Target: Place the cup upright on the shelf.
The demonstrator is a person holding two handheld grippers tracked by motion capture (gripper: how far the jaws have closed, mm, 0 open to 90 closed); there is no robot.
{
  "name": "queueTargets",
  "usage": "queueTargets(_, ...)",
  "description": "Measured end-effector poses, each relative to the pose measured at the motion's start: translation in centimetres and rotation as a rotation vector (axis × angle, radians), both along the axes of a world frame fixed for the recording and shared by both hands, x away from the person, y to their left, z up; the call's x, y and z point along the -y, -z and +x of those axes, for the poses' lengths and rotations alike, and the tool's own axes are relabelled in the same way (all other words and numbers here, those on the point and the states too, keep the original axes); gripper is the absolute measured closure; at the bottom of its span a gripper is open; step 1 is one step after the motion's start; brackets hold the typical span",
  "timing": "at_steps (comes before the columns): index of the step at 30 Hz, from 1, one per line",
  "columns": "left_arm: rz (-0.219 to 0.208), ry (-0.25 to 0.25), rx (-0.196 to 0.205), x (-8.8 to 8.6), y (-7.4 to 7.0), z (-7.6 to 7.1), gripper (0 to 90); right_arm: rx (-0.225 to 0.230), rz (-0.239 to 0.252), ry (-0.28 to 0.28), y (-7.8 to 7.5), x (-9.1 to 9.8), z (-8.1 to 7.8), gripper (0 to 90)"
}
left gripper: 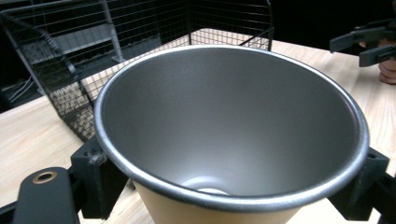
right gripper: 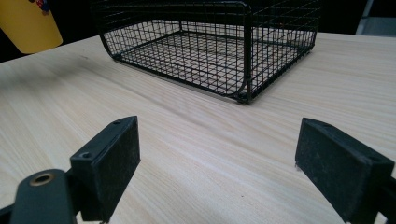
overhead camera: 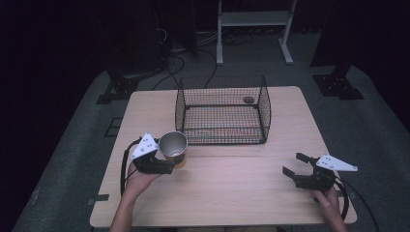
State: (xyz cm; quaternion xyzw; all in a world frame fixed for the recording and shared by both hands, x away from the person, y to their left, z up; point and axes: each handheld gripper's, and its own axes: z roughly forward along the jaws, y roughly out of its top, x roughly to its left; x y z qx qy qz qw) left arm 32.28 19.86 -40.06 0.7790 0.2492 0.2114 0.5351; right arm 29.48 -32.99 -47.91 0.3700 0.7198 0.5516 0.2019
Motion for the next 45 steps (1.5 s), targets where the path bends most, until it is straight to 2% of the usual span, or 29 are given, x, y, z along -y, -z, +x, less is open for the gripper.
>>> queueTargets(12, 0.007, 0.081, 0.018, 2.1, -1.9, 0.5, 14.4, -0.001, -0.003, -0.003, 0.0, 0.0, 0.0, 13.0)
queueTargets(31, 0.03, 0.191, 0.015, 5.4, -4.5, 3.1, 14.4, -0.001, -0.006, -0.004, 0.0, -0.1, 0.0, 12.9)
queueTargets(42, 0.068, 0.22, 0.025, 6.9, -6.1, 4.7, 14.4, -0.003, -0.003, -0.002, 0.0, -0.1, 0.0, 12.9)
queueTargets(45, 0.061, 0.231, 0.025, 7.3, -6.5, 5.1, 14.4, -0.002, -0.004, -0.003, 0.0, -0.1, 0.0, 13.0)
